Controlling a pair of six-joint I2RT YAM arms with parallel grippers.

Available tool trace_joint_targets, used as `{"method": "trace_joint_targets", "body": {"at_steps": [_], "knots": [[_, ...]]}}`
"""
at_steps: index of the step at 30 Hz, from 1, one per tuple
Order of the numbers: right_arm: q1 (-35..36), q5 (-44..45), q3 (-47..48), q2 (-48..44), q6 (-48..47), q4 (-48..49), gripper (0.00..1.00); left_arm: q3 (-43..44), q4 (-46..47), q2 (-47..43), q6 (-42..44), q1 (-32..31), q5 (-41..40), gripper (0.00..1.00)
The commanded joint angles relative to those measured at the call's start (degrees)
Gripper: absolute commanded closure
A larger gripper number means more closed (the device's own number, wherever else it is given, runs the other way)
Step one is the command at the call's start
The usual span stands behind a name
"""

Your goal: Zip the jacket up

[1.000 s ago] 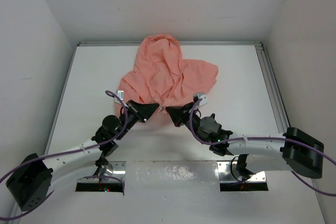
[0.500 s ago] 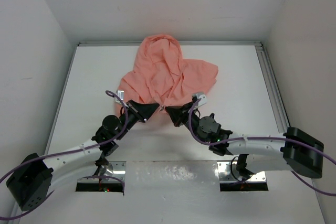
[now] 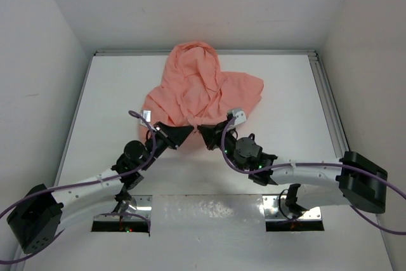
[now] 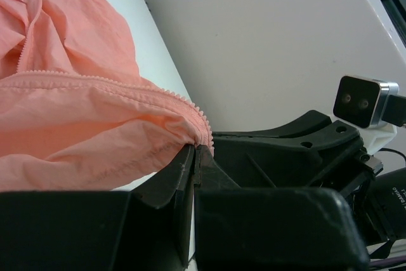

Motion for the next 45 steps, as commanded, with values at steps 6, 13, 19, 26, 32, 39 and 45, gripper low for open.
{"method": "trace_joint_targets", "body": {"at_steps": [6, 13, 19, 26, 32, 39, 45], "knots": [[0.5, -1.2, 3.9, -1.8, 1.0, -2.3, 1.00, 2.5, -3.5, -1.0, 3.0, -2.6, -5.0, 1.00], [0.5, -2.0, 4.5, -4.8, 2.3, -7.4, 1.00, 3.0, -7.5, -3.7, 4.3, -5.4, -12.0, 1.00], [0.6, -5.6, 5.9, -7.3, 4.6, -19.5, 1.00, 3.1, -8.8, -4.8, 5.1, -5.6, -13.0, 1.00], [-0.8, -12.1, 15.6, -8.7, 4.0, -32.7, 1.00, 3.3, -9.5, -5.3, 5.3, -5.7, -14.0, 1.00], [-1.0, -17.7, 16.3, -13.6, 3.7, -36.4, 1.00, 4.2, -15.8, -13.2, 10.4, -5.7, -21.4, 1.00], [-15.9, -43.9, 13.8, -7.2, 19.3, -34.3, 1.00, 4.5, -13.6, -10.3, 9.5, -5.7, -18.3, 1.00], [-15.2, -32.2, 10.2, -10.9, 15.0, -35.5, 1.00, 3.8, -11.2, -10.8, 6.7, -5.7, -13.6, 1.00]]}}
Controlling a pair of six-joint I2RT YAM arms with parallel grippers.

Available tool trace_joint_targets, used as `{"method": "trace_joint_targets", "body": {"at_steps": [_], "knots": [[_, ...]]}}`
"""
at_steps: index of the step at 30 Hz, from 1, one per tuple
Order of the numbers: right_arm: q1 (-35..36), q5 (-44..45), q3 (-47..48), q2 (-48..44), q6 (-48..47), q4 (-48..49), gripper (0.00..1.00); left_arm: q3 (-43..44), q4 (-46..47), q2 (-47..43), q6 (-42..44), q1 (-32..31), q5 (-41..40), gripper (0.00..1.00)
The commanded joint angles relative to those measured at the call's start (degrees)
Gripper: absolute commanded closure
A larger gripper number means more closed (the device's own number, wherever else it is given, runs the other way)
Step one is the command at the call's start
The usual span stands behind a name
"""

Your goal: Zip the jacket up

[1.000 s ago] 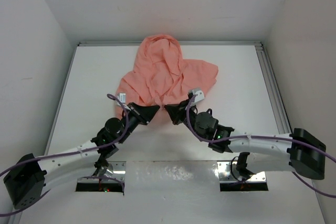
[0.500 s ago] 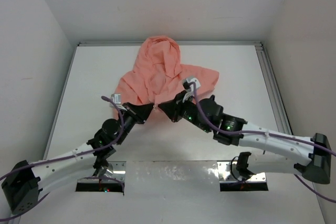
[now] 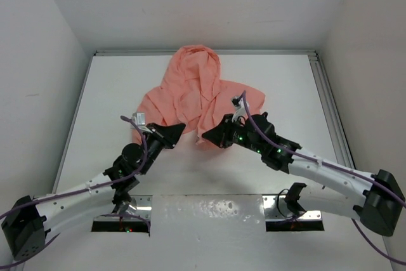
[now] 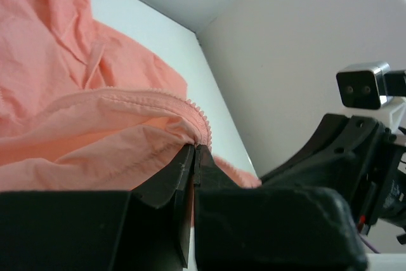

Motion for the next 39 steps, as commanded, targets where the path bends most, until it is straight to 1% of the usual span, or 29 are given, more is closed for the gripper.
{"method": "trace_joint_targets", "body": {"at_steps": [1, 3, 5, 6, 8, 11, 18, 23, 27, 34, 39], "knots": [[-0.5, 3.6, 0.3, -2.0, -1.3, 4.1, 1.00, 1.6, 4.4, -0.3, -1.4, -0.6, 4.3, 1.00], [-0.5, 3.6, -1.2, -2.4, -0.5, 6.2, 1.00, 2.3, 3.7, 0.7, -2.6, -0.6, 4.9, 1.00], [-0.5, 3.6, -3.2, -2.8, 0.2, 10.8, 1.00, 1.5, 5.6, 1.1, -3.8, -0.6, 7.3, 1.00], [-0.6, 3.6, -3.6, -2.9, 0.3, 11.8, 1.00, 1.3, 7.7, 1.5, -4.0, -0.6, 8.3, 1.00], [-0.5, 5.1, -4.0, -3.3, -0.2, 12.1, 1.00, 1.4, 8.0, 1.9, -4.6, -0.6, 9.7, 1.00], [-0.6, 6.2, -5.8, -4.1, -1.7, 15.7, 1.00, 0.5, 10.0, 1.9, -5.8, -0.6, 11.3, 1.00], [-0.6, 7.7, -6.9, -4.0, -3.9, 17.5, 1.00, 1.3, 9.4, 3.0, -5.8, -1.0, 12.2, 1.00], [-0.6, 6.5, -6.0, -3.4, -4.6, 16.7, 1.00, 1.9, 9.1, 5.1, -6.1, -1.1, 11.9, 1.00], [-0.1, 5.7, -6.5, -3.0, -4.4, 17.4, 1.00, 1.4, 8.8, 4.4, -5.8, -1.2, 10.3, 1.00], [1.5, 6.5, -6.8, -2.8, -4.8, 17.7, 1.00, 0.5, 10.4, 4.5, -6.2, -1.2, 9.4, 1.00], [2.1, 6.6, -7.7, -2.4, -4.5, 19.8, 1.00, -0.1, 12.1, 5.5, -7.5, -1.3, 9.4, 1.00]]}}
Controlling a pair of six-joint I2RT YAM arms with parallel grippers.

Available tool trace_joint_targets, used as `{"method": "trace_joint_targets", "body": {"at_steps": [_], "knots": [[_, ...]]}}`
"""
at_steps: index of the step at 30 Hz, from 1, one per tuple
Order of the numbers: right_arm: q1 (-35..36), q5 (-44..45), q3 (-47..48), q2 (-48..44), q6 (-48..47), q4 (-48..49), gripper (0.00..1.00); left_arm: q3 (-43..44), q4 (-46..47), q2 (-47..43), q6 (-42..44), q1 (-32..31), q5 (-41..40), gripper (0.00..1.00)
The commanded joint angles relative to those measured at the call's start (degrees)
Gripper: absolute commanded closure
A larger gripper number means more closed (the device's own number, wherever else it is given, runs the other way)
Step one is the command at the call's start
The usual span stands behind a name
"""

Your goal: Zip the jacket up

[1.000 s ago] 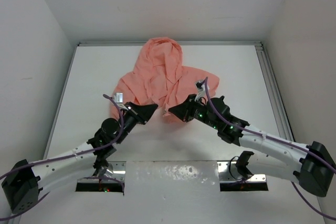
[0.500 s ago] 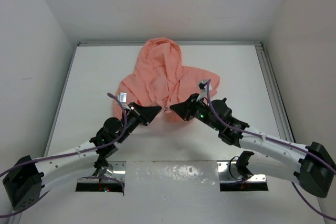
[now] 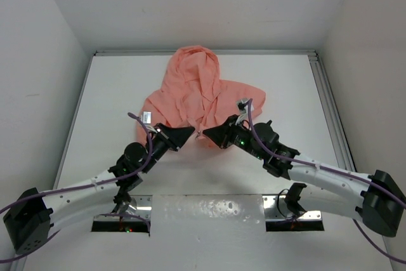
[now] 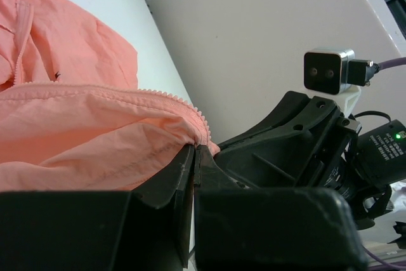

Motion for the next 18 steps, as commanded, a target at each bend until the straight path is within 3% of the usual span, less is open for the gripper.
{"method": "trace_joint_targets", "body": {"at_steps": [1, 18], "knots": [[0.7, 0.5, -0.8, 0.1, -0.6, 5.4, 1.00, -0.2, 4.6, 0.7, -1.3, -0.7, -0.5, 1.00], [2.3, 5.3, -4.1, -1.6, -2.0, 10.1, 1.00, -1.5, 5.4, 0.6, -3.2, -1.8, -4.0, 1.00]]}}
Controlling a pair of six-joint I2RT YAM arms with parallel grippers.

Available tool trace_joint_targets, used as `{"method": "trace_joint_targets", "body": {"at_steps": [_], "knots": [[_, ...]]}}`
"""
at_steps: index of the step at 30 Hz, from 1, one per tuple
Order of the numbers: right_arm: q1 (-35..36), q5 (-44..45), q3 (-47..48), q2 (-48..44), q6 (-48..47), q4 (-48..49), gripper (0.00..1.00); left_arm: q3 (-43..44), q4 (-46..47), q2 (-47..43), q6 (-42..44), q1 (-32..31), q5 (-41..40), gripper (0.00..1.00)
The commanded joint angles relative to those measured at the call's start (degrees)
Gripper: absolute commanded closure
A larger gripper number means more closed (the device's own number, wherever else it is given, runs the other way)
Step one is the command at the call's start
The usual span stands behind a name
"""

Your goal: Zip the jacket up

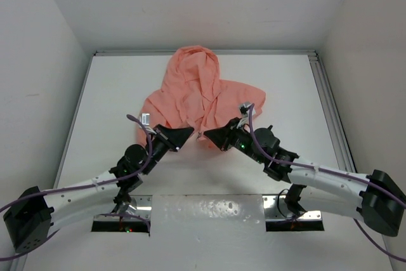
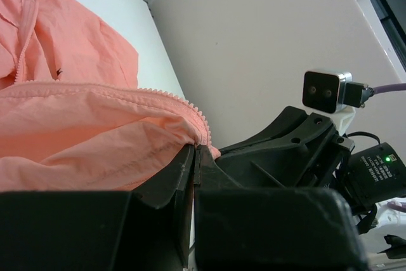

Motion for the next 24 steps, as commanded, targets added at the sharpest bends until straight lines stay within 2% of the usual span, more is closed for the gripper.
{"method": "trace_joint_targets", "body": {"at_steps": [1, 6, 13, 16, 24], "knots": [[1.0, 2.6, -0.2, -1.0, -1.9, 5.0, 1.00, -0.1, 3.5, 0.6, -0.3, -1.3, -1.4, 1.00], [3.1, 4.3, -1.6, -0.4, -5.1, 9.0, 1.00, -0.1, 5.3, 1.7, 0.6, -1.9, -2.5, 1.00], [4.2, 6.4, -7.9, 0.3, -9.2, 24.4, 1.00, 0.2, 4.6, -0.6, 2.3, -2.0, -5.0, 1.00], [4.3, 6.7, -9.3, 0.9, -10.5, 28.0, 1.00, 0.2, 3.9, -1.5, 2.7, -2.0, -5.1, 1.00], [4.3, 5.9, -9.1, 1.3, -11.5, 30.2, 1.00, -0.2, 6.0, 0.9, 2.6, -2.0, -2.2, 1.00]]}}
